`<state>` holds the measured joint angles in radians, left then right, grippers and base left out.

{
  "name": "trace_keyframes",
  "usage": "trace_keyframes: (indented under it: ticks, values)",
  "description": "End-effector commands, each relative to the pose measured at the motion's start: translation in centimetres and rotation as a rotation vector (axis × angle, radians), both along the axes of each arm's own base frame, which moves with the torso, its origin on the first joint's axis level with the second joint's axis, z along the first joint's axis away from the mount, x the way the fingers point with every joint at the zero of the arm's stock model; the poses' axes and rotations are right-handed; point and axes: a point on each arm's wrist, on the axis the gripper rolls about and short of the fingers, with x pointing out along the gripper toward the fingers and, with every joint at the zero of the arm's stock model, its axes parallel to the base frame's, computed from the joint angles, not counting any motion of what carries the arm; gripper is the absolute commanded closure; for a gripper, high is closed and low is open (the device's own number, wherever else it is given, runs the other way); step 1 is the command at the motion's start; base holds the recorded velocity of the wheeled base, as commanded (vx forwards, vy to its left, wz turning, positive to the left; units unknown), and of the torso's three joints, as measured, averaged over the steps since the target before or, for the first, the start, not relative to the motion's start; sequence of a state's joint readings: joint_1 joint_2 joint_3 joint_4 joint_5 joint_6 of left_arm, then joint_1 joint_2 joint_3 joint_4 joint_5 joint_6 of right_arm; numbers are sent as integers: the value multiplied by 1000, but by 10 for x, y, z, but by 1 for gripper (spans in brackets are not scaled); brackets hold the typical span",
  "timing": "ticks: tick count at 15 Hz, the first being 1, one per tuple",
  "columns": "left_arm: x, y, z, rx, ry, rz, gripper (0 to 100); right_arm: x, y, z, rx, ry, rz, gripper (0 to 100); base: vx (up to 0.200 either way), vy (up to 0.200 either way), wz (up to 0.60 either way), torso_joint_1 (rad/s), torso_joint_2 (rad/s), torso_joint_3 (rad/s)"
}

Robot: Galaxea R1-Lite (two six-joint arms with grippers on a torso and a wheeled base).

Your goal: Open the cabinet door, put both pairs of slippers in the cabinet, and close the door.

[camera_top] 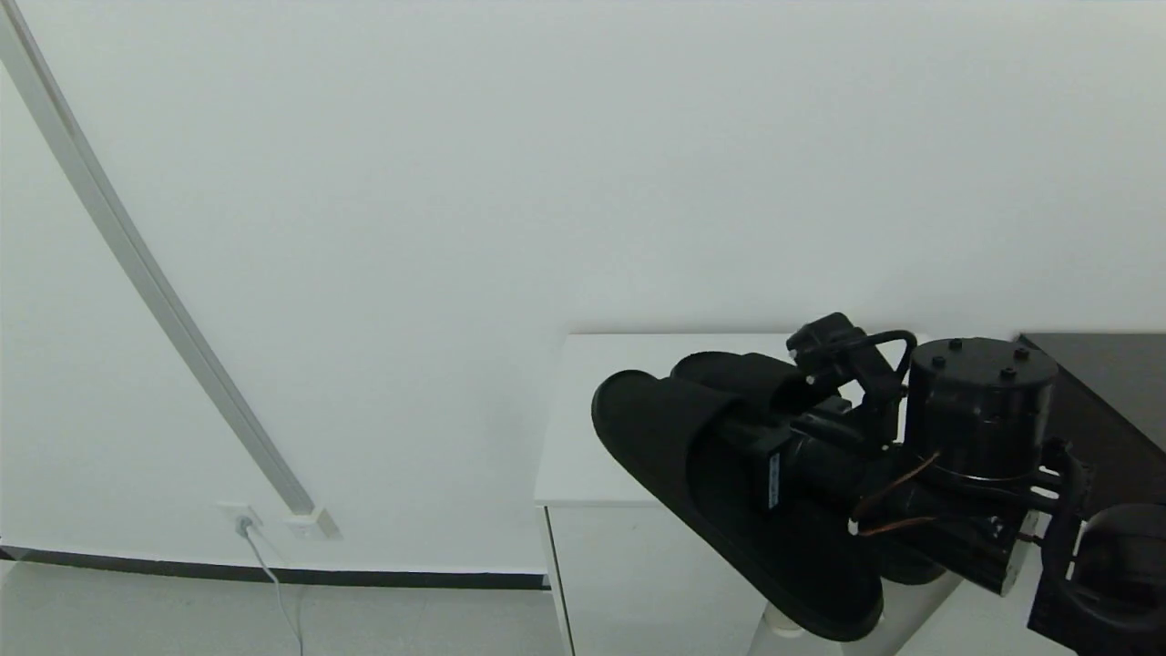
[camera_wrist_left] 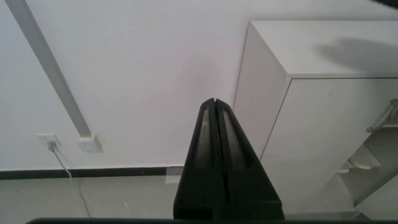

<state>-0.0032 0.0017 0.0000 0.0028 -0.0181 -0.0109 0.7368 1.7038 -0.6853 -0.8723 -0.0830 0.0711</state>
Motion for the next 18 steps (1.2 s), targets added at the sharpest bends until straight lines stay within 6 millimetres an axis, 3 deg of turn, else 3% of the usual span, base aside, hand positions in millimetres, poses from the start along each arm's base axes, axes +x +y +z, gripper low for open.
trace_keyframes:
  ticks: [1, 6, 10, 18]
  values:
    - [0, 0, 0, 0, 0, 0, 100, 19, 7, -3, 63, -59, -64, 100, 0, 0, 0, 0, 0, 0]
    - [0, 0, 0, 5, 0, -2, 100, -1, -8, -15, -46, -75, -79, 100, 0, 0, 0, 0, 0, 0]
    - [0, 0, 0, 3, 0, -2, 100, -14, -8, -20, -66, -63, -46, 100, 0, 0, 0, 0, 0, 0]
    - [0, 0, 0, 3, -1, -5, 100, -30, -9, -23, -94, -63, -4, 100, -200, 0, 0, 1, 3, 4]
